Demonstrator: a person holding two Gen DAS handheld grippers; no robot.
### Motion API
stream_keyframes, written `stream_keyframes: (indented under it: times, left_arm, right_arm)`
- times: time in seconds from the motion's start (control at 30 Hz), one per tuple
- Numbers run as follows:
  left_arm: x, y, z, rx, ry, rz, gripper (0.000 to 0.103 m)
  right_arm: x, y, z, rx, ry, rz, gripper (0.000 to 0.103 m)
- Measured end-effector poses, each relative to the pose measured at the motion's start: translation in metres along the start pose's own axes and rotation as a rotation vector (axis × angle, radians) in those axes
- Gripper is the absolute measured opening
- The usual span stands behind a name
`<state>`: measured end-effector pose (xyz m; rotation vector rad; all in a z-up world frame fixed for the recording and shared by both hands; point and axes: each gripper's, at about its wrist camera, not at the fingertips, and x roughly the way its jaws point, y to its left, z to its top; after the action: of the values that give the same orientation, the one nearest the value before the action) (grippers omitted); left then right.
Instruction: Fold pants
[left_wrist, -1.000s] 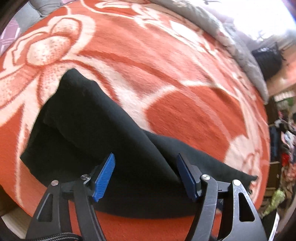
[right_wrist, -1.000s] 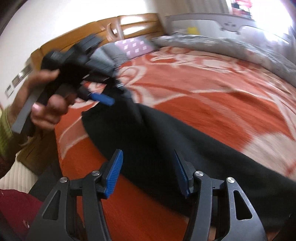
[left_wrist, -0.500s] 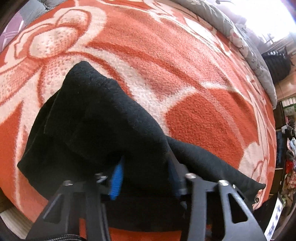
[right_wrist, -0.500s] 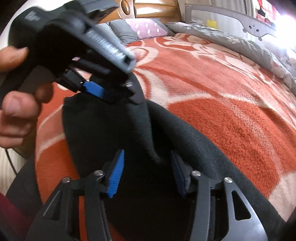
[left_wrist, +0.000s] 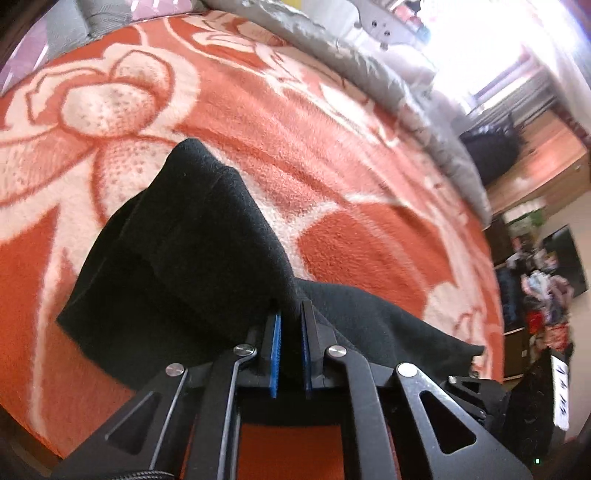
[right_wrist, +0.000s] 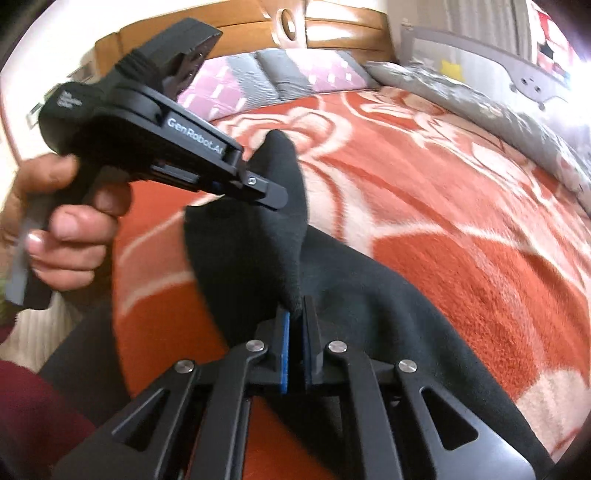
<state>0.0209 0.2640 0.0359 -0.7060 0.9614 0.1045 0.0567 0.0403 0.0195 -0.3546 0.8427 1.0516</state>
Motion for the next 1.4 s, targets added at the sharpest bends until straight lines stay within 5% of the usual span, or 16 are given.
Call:
stream_keyframes:
  times: [0.67,0.83,1.0,1.27,1.4]
  left_arm:
    - [0.002,0.090,-0.056,-0.124,-0.007,-0.005,0.009]
    - [-0.012,0.098,-0.059,-0.149,-0.006,0.017,0.020]
    - [-0.025,0.111,-0.057,-0.221,-0.005,0.043,0.057]
    - [-0.027,0.120,-0.048,-0.282,0.005,0.070,0.063]
    - [-0.021,0.123,-0.039,-0.315,0.022,0.094,0.066]
  right_arm:
    - [0.051,0.007,-0.013,0.110,0.163,0.014,0.012]
    - [0.047,0.006,-0.014,0.158,0.153,0.032,0.013]
    - [0.040,0.008,-0.013,0.175,0.144,0.051,0.015]
    - [0.024,0.012,-0.006,0.147,0.110,0.075,0.024]
    - [0.016,-0.016,0.007,0.197,0.060,0.005,0.036]
